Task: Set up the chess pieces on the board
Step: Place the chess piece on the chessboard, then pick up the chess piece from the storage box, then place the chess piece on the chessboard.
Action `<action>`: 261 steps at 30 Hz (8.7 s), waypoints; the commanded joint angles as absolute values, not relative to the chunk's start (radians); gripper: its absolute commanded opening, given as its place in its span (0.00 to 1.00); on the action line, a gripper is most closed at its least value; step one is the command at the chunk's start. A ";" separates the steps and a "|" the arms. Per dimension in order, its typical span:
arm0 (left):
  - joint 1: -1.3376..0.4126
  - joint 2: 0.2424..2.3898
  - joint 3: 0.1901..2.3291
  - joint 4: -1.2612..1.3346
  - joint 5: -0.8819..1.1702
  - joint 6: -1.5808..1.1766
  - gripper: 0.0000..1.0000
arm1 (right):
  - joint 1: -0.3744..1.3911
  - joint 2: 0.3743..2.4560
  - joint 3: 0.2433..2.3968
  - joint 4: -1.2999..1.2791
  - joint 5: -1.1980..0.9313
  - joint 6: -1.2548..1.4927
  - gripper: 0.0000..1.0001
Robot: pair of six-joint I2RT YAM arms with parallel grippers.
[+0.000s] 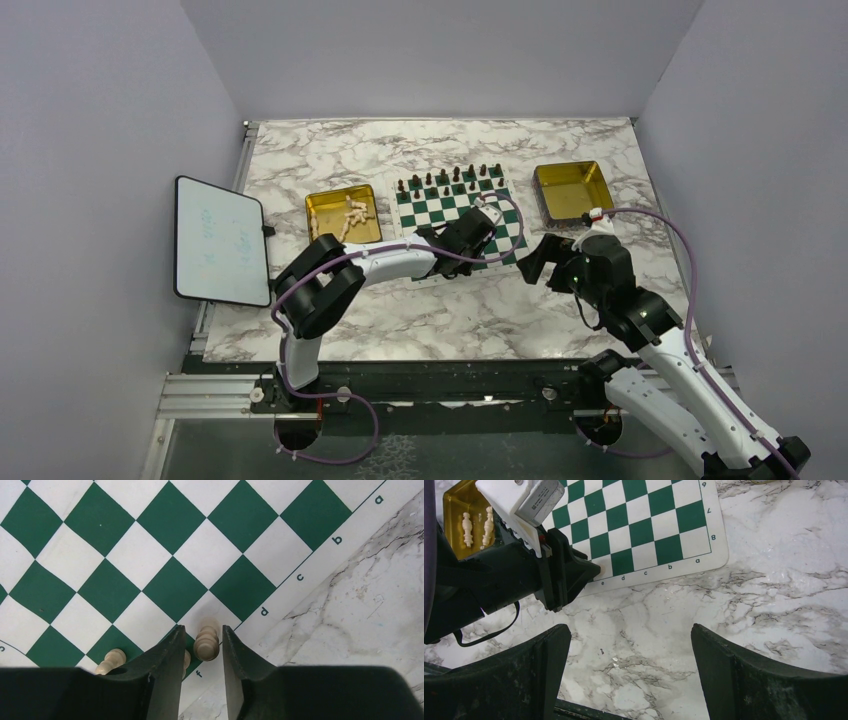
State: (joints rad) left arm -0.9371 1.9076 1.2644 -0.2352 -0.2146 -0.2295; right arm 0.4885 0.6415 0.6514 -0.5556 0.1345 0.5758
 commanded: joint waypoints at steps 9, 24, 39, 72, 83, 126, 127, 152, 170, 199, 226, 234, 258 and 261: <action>-0.934 1.854 1.317 -0.285 -0.217 -0.235 0.46 | 0.482 0.646 0.662 -0.549 0.138 0.578 0.95; -0.886 1.777 1.455 -0.428 -0.257 -0.261 0.43 | 0.482 0.662 0.663 -0.535 0.114 0.568 0.95; -0.566 1.609 1.317 -0.493 -0.341 -0.295 0.28 | 0.482 0.673 0.650 -0.516 0.082 0.569 0.95; -0.242 1.844 1.290 -0.245 -0.336 -0.369 0.32 | 0.482 0.691 0.655 -0.507 0.081 0.561 0.95; -0.233 1.884 1.305 -0.202 -0.303 -0.348 0.32 | 0.482 0.689 0.658 -0.512 0.083 0.558 0.95; -0.225 1.885 1.351 -0.257 -0.312 -0.307 0.10 | 0.482 0.671 0.672 -0.533 0.105 0.554 0.95; -0.225 1.874 1.348 -0.260 -0.313 -0.305 0.10 | 0.482 0.672 0.672 -0.533 0.103 0.555 0.96; -0.236 1.584 1.336 -0.410 -0.072 -0.289 0.10 | 0.482 0.669 0.662 -0.539 0.100 0.564 0.95; -0.599 1.434 1.239 -0.481 -0.118 -0.310 0.10 | 0.482 0.682 0.690 -0.551 0.118 0.558 0.95; -0.917 1.585 1.068 -0.298 -0.379 -0.423 0.11 | 0.482 0.679 0.689 -0.553 0.126 0.555 0.95; -0.917 1.680 1.046 -0.273 -0.345 -0.468 0.11 | 0.482 0.664 0.681 -0.562 0.135 0.553 0.95; -0.917 1.702 1.048 -0.275 -0.352 -0.463 0.11 | 0.482 0.663 0.682 -0.562 0.135 0.554 0.95; -0.917 1.728 1.064 -0.286 -0.370 -0.453 0.28 | 0.482 0.661 0.680 -0.561 0.135 0.555 0.96; -0.917 1.726 1.069 -0.290 -0.371 -0.449 0.27 | 0.482 0.661 0.680 -0.563 0.134 0.555 0.95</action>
State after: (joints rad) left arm -0.9123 1.7218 1.0523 -0.2855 -0.3428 -0.4526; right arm 0.4885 0.6731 0.6701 -0.5495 0.1150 0.5667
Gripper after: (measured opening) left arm 0.275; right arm 0.954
